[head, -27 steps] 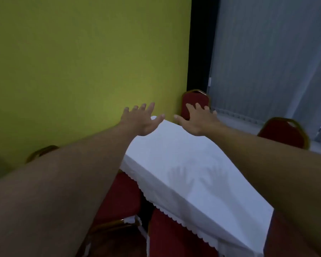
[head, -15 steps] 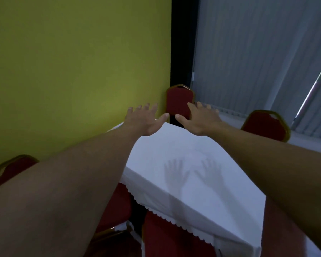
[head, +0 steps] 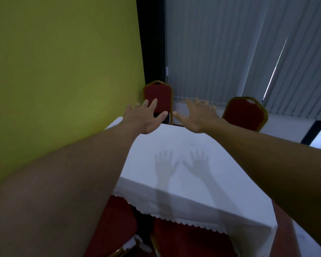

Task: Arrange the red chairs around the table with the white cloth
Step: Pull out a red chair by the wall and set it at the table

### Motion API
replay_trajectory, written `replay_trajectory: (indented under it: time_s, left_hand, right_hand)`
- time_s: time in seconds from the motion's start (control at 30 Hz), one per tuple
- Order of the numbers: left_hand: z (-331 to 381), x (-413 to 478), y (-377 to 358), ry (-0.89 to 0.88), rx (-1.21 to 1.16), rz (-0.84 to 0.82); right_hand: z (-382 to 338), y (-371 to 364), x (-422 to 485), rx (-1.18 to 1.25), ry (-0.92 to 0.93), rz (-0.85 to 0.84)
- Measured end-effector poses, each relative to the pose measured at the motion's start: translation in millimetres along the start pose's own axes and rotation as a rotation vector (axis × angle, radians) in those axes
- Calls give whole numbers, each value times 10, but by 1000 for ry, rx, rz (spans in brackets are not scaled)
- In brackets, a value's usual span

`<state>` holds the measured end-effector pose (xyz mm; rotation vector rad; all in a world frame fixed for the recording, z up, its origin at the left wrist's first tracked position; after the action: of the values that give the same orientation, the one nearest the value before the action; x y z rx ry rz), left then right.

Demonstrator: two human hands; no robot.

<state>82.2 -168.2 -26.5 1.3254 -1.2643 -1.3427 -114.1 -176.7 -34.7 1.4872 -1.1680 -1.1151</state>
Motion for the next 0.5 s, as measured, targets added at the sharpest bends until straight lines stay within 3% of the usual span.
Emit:
replay_trajectory:
  time_s: [0.3,0.5]
  left_hand:
    - [-211,-100,-113,-1,-20,-2]
    - [-504,-251,-253,26,-40,3]
  right_hand:
    - [-66,-75,-51,-25,-46,-14]
    - [-479,-206,-46,-37,11,-28]
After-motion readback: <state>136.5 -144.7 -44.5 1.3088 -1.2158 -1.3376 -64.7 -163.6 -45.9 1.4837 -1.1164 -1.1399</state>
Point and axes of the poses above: each hand's wrist, its own x-axis towards the middle knuckle, its own y-axis out of the back of the hand, z = x × y, the point moved 4 cm from there along x, towards the middle knuckle, and after that the axes turned 15 degrees about -z, right-handed, at the moved point
